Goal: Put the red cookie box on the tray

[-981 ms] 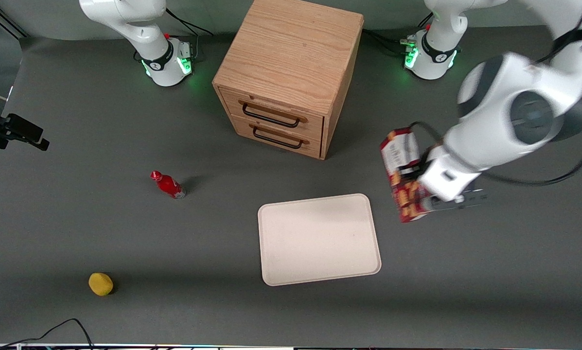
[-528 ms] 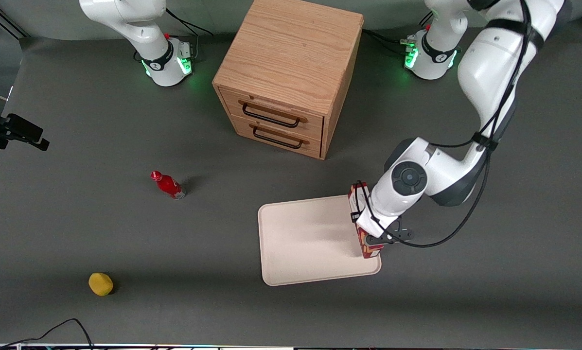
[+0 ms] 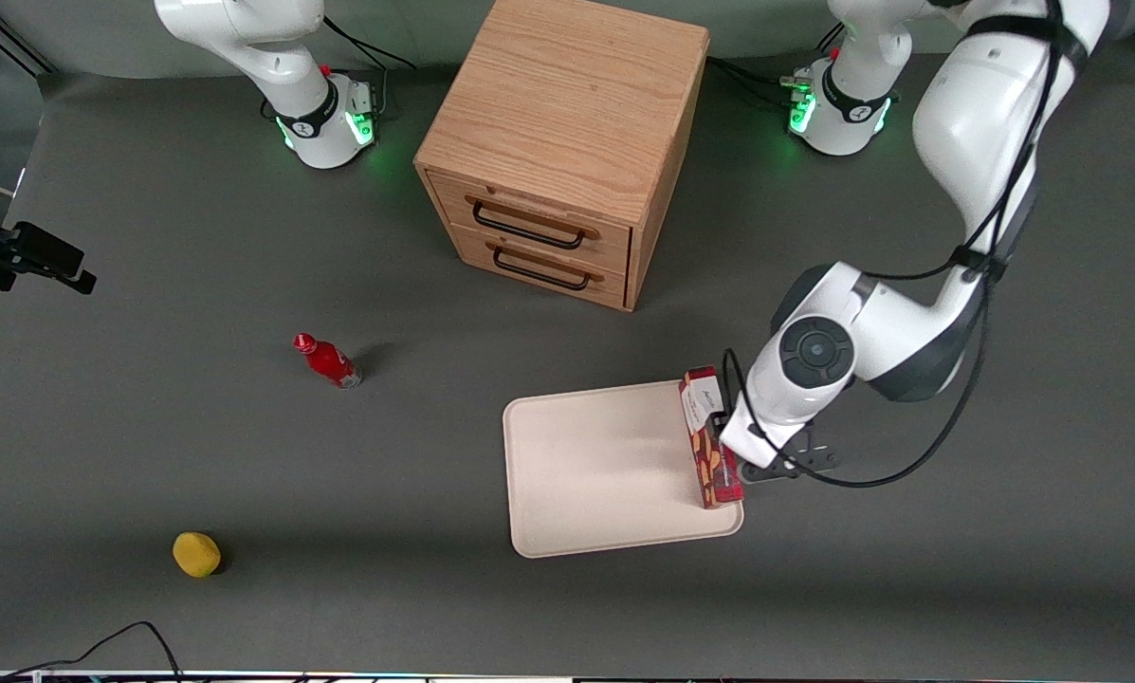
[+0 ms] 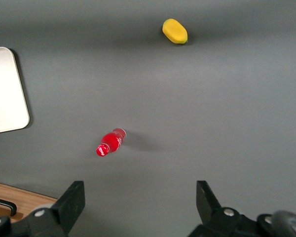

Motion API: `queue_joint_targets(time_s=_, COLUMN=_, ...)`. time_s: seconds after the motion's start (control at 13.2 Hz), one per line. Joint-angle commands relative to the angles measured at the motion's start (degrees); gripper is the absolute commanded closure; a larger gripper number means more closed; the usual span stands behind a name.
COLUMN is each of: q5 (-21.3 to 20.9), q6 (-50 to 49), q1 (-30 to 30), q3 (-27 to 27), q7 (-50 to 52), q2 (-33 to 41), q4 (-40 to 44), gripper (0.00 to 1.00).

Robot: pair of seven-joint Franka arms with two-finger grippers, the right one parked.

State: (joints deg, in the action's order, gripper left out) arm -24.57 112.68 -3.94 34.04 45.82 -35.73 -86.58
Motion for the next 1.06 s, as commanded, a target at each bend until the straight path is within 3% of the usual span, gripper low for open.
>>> queue_joint_targets(time_s=0.0, q5=8.3, q6=-11.6, q1=-2.6, q3=-1.1, q7=-9.5, q2=12.2, q4=-1.5, gripper=0.00)
queue_joint_targets(time_s=0.23, q5=19.3, q6=-25.3, q1=-2.7, q3=-11.7, q7=-28.9, q2=24.3, q4=-0.9, gripper=0.00)
queue_joint_targets(time_s=0.38, q5=23.8, q6=-32.7, q1=-2.3, q3=-20.3, q7=-40.8, q2=31.9, q4=-1.6, gripper=0.00)
queue_joint_targets(time_s=0.68, q5=24.1, q6=-37.3, q1=-2.2, q3=-27.5, q7=-50.5, q2=39.4, q4=-5.9, gripper=0.00)
queue_joint_targets(time_s=0.98, q5=24.1, q6=-40.1, q1=-2.1, q3=-27.5, q7=-50.7, q2=35.7, q4=1.8, gripper=0.00)
